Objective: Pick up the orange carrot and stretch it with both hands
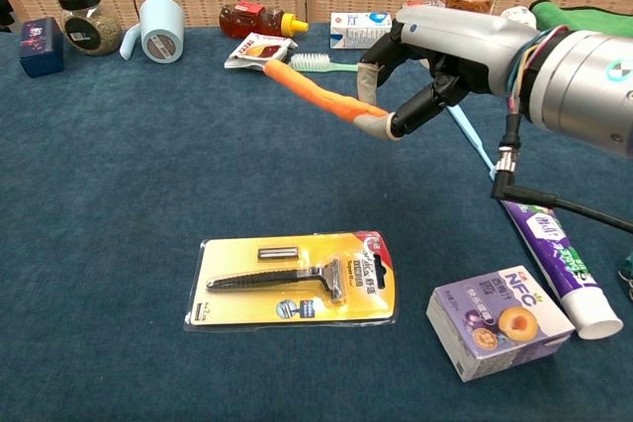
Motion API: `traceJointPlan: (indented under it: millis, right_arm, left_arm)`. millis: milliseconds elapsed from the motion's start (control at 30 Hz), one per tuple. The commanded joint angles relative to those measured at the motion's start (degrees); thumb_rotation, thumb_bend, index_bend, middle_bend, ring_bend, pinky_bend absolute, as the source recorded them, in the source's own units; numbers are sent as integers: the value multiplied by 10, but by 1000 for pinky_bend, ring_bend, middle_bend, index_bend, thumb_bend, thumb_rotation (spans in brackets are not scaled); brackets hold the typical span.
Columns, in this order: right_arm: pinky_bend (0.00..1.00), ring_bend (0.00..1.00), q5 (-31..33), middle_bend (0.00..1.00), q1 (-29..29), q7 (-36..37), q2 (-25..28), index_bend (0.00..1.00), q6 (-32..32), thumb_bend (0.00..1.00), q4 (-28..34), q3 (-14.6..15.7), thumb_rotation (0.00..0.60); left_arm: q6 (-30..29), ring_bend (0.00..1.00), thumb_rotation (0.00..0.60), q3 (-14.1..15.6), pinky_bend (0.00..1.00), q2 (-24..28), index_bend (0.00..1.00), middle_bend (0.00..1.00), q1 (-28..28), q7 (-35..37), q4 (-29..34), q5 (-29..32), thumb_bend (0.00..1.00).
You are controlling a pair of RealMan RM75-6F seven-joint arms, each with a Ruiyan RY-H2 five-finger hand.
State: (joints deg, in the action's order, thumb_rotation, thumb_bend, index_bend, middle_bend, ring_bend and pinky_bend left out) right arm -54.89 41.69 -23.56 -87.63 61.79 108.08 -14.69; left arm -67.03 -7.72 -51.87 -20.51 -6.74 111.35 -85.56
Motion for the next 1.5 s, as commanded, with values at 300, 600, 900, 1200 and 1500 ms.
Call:
traceJointPlan:
  millis: [300,600,900,1200,1500]
  right_arm:
    - [0,244,-11,397,-16,25,43,714,25,417,82,-3,600]
    - [0,246,-12,400,-14,30,41,716,36,417,108,-2,600]
    - [0,250,-15,403,-11,31,36,721,46,417,126,-1,600]
    - [0,250,-18,403,-14,37,40,723,49,417,135,4,600]
    - [0,251,-21,403,-13,45,46,724,46,417,149,7,600]
  left_arm:
    - [69,142,600,-45,113,-76,339,116,-93,-12,-15,48,422]
    - [93,130,600,-55,110,-117,339,116,-135,-11,-19,70,422]
    - [114,125,600,-58,109,-158,339,116,-173,-24,-19,91,422]
    - [104,125,600,-56,109,-187,339,116,-187,-40,-20,97,422]
    - [89,125,600,-56,109,-226,339,116,-200,-51,-31,104,422]
